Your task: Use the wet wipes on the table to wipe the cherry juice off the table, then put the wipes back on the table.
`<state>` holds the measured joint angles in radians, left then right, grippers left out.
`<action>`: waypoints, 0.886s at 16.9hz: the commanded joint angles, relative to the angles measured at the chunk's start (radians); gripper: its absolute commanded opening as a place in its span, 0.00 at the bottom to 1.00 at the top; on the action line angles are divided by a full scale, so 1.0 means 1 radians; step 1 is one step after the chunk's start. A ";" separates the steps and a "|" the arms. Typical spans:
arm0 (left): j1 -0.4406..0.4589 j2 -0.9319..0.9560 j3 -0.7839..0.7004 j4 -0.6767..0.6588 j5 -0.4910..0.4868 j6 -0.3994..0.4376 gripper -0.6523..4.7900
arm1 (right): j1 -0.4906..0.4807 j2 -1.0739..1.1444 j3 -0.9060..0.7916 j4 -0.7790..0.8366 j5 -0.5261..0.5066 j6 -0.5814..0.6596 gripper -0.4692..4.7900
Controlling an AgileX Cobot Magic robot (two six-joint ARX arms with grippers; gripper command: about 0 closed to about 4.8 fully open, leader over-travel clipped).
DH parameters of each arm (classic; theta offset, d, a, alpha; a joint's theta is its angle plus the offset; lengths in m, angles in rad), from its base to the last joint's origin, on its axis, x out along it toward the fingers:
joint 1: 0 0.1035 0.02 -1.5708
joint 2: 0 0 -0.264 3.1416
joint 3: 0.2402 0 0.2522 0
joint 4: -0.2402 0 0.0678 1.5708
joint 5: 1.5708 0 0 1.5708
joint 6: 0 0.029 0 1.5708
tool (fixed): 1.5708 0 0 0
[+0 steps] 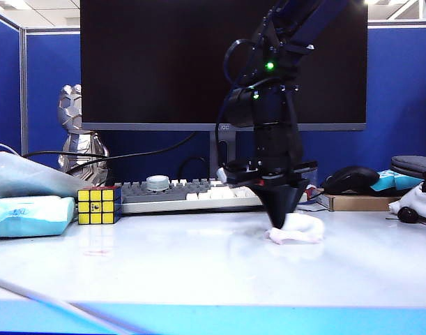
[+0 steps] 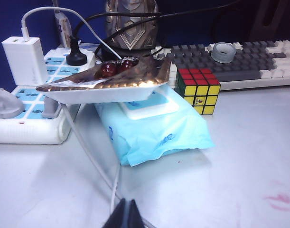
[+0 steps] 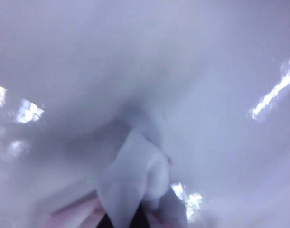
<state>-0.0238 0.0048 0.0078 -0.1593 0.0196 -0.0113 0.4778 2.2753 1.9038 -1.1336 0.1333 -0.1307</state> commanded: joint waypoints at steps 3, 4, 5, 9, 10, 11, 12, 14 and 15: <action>-0.001 -0.003 -0.002 -0.008 0.006 0.008 0.13 | -0.118 -0.025 -0.026 -0.190 0.138 0.034 0.09; -0.001 -0.003 -0.002 -0.008 0.006 0.008 0.13 | -0.128 -0.050 -0.026 -0.198 0.138 0.033 0.09; -0.001 -0.003 -0.002 -0.008 0.006 0.008 0.13 | -0.138 -0.090 -0.026 -0.204 0.135 0.032 0.09; -0.001 -0.003 -0.002 -0.008 0.006 0.008 0.13 | -0.140 -0.189 -0.027 -0.094 0.023 0.019 0.09; -0.001 -0.003 -0.002 -0.008 0.006 0.008 0.13 | -0.140 -0.212 -0.028 -0.069 0.018 0.026 0.09; -0.001 -0.003 -0.002 -0.008 0.006 0.008 0.13 | -0.139 -0.220 -0.032 -0.069 0.018 0.030 0.09; -0.001 -0.003 -0.002 -0.008 0.006 0.008 0.13 | -0.140 -0.222 -0.035 -0.068 0.018 0.030 0.09; -0.001 -0.003 -0.002 -0.008 0.006 0.008 0.13 | -0.151 -0.234 -0.072 -0.026 0.021 0.025 0.09; -0.001 -0.003 -0.002 -0.008 0.006 0.008 0.13 | -0.159 -0.260 -0.120 0.016 0.021 0.026 0.09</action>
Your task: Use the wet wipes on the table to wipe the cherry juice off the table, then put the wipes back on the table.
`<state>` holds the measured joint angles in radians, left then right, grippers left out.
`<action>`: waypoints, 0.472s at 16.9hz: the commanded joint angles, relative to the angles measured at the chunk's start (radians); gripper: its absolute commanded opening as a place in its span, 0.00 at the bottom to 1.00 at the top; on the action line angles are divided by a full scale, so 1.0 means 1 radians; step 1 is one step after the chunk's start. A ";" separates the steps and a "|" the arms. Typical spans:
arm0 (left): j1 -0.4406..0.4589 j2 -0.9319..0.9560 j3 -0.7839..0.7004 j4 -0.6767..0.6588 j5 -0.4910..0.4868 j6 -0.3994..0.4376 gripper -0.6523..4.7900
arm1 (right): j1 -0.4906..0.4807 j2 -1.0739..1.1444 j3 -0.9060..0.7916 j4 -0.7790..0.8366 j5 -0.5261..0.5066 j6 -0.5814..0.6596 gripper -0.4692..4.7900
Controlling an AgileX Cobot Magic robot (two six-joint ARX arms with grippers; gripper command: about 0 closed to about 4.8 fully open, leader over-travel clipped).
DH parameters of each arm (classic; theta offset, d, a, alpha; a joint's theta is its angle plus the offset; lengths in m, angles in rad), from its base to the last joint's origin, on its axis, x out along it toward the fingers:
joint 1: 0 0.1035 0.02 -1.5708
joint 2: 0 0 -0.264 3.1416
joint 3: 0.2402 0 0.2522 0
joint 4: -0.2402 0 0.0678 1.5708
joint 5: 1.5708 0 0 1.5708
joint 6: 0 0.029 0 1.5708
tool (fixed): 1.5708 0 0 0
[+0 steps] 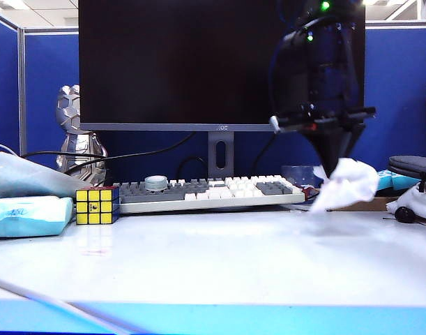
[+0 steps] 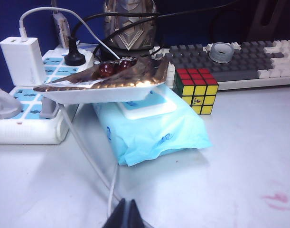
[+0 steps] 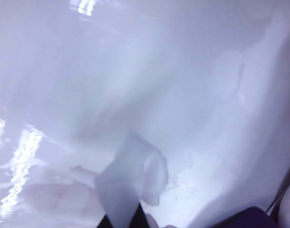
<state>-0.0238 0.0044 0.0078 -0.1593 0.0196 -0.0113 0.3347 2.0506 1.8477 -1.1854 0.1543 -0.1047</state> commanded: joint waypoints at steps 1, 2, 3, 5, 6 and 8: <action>-0.001 -0.003 -0.002 -0.008 0.007 0.008 0.13 | -0.016 -0.070 -0.109 0.098 0.002 0.000 0.09; -0.001 -0.003 -0.002 -0.008 0.006 0.008 0.13 | -0.018 -0.099 -0.144 0.129 0.002 0.000 0.09; -0.001 -0.003 -0.002 -0.008 0.006 0.008 0.13 | -0.027 -0.132 -0.191 0.179 0.001 0.000 0.09; -0.001 -0.003 -0.002 -0.008 0.006 0.008 0.13 | -0.059 -0.146 -0.247 0.188 0.000 0.000 0.09; -0.001 -0.003 -0.002 -0.008 0.006 0.008 0.13 | -0.071 -0.146 -0.284 0.204 0.000 -0.001 0.09; -0.001 -0.003 -0.002 -0.008 0.007 0.008 0.13 | -0.087 -0.146 -0.348 0.240 -0.004 -0.003 0.09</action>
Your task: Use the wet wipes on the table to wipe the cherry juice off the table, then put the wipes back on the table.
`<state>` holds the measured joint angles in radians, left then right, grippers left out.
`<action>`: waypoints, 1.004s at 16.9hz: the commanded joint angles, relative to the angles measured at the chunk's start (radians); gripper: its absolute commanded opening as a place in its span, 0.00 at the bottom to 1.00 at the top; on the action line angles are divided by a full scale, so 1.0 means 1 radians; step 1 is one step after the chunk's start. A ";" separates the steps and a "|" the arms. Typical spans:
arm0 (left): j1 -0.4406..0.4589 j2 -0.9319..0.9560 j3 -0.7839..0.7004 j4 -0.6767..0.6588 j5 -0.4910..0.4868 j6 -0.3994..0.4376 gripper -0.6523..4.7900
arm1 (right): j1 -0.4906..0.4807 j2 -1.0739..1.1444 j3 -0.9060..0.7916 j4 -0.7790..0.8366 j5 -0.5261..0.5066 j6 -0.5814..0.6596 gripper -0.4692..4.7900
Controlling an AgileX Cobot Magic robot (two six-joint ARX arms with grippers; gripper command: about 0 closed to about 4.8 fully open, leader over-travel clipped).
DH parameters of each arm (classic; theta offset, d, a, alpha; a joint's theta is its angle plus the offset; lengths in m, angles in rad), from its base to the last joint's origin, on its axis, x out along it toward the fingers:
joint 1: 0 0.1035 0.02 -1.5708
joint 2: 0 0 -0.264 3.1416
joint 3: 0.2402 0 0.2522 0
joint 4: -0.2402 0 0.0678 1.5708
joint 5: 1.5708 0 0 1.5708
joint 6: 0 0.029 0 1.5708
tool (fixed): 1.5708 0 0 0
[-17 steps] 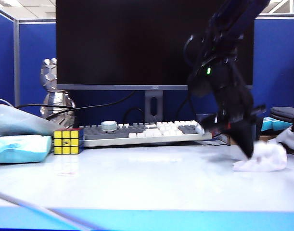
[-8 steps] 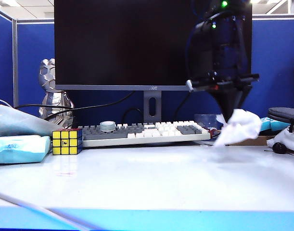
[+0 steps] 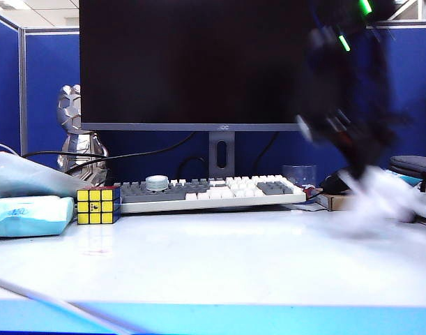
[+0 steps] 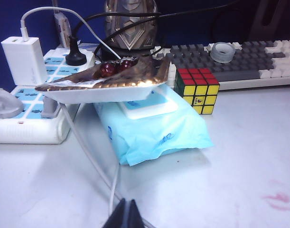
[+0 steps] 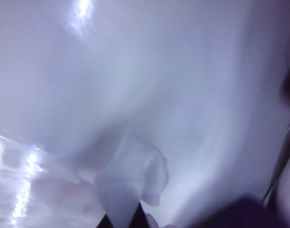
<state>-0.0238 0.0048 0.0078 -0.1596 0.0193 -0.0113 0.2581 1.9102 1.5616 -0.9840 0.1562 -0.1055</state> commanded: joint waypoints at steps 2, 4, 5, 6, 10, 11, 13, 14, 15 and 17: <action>-0.002 -0.003 -0.002 -0.008 0.007 0.008 0.13 | -0.024 0.003 -0.115 0.051 -0.005 -0.003 0.09; -0.001 -0.003 -0.002 -0.008 0.007 0.008 0.13 | -0.032 0.026 -0.134 0.068 -0.010 -0.004 0.09; -0.002 -0.003 -0.002 -0.008 0.007 0.008 0.13 | -0.036 0.051 -0.135 0.076 -0.019 -0.004 0.09; -0.002 -0.003 -0.002 -0.008 0.007 0.007 0.13 | -0.039 0.073 -0.135 0.081 -0.024 -0.004 0.09; -0.002 -0.003 -0.002 -0.008 0.007 0.008 0.13 | -0.051 0.150 -0.135 0.164 0.108 0.002 0.09; -0.001 -0.003 -0.002 -0.008 0.007 0.008 0.13 | -0.061 0.150 -0.135 0.198 0.155 0.003 0.09; -0.002 -0.003 -0.002 -0.008 0.006 0.008 0.13 | -0.076 0.148 -0.132 0.221 0.230 0.002 0.09; -0.002 -0.003 -0.002 -0.008 0.007 0.007 0.13 | -0.084 0.149 -0.132 0.194 0.176 -0.002 0.09; -0.002 -0.003 -0.002 -0.008 0.007 0.008 0.13 | -0.082 0.148 -0.132 0.172 0.114 -0.002 0.09; -0.002 -0.003 -0.002 -0.008 0.007 0.008 0.13 | -0.069 0.149 -0.132 0.087 -0.060 0.000 0.09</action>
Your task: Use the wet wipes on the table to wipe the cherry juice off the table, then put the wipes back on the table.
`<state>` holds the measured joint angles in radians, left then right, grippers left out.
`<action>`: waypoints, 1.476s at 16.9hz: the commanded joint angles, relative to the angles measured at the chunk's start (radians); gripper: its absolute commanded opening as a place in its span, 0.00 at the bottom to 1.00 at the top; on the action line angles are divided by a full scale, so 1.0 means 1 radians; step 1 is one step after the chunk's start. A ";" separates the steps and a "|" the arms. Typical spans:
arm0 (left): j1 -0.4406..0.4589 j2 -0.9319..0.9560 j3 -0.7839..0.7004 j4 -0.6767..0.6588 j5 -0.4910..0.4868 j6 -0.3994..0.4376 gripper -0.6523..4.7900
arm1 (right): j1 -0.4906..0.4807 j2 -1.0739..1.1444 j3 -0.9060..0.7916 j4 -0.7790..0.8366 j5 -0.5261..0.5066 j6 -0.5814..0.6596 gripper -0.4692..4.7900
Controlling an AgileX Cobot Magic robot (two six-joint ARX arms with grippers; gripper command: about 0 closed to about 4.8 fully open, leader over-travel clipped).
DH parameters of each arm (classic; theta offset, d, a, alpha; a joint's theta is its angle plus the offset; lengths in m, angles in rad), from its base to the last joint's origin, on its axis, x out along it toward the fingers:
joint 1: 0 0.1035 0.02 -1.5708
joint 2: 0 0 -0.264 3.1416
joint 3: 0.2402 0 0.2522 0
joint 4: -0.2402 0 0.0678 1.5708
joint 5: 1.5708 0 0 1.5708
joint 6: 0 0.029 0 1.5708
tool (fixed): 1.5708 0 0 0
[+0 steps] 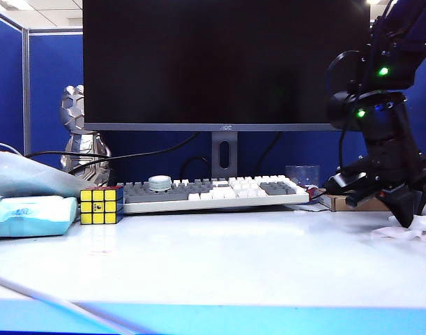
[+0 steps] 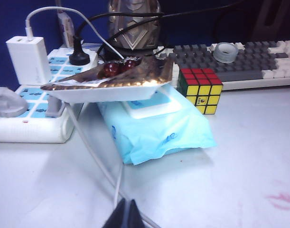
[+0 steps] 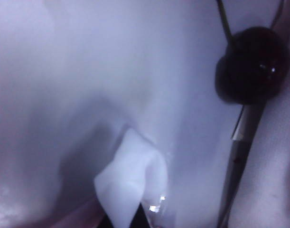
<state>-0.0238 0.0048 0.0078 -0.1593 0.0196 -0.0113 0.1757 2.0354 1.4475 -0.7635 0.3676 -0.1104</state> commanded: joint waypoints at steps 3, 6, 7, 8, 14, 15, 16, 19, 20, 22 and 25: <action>-0.002 -0.003 -0.002 -0.008 0.006 0.008 0.13 | 0.080 0.024 -0.018 -0.225 -0.481 -0.031 0.09; -0.002 -0.003 -0.002 -0.008 0.006 0.008 0.13 | 0.155 0.024 -0.018 -0.220 -0.582 -0.051 0.09; -0.002 -0.003 -0.002 -0.008 0.006 0.008 0.13 | 0.177 0.024 -0.018 -0.185 -0.579 -0.051 0.09; -0.002 -0.003 -0.002 -0.008 0.006 0.007 0.13 | 0.182 0.024 -0.014 -0.152 -0.579 -0.050 0.09; -0.002 -0.003 -0.002 -0.008 0.006 0.008 0.13 | 0.168 0.034 0.142 0.018 -0.207 0.059 0.09; -0.002 -0.003 -0.002 -0.008 0.006 0.008 0.13 | 0.164 0.034 0.184 0.054 -0.206 0.077 0.09; -0.002 -0.003 -0.002 -0.008 0.006 0.008 0.13 | 0.164 0.035 0.210 0.082 -0.220 0.089 0.09; -0.002 -0.003 -0.002 -0.008 0.006 0.008 0.13 | 0.171 0.040 0.233 0.111 -0.327 0.106 0.09; -0.002 -0.003 -0.002 -0.008 0.006 0.008 0.13 | 0.182 0.057 0.233 0.101 -0.350 0.111 0.09; -0.002 -0.003 -0.002 -0.008 0.006 0.008 0.13 | 0.198 0.088 0.233 0.082 -0.396 0.112 0.09; -0.002 -0.003 -0.002 -0.008 0.006 0.007 0.13 | 0.255 0.132 0.233 0.068 -0.535 0.110 0.09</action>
<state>-0.0238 0.0048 0.0078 -0.1596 0.0193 -0.0113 0.4076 2.1597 1.6794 -0.6930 -0.1169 -0.0032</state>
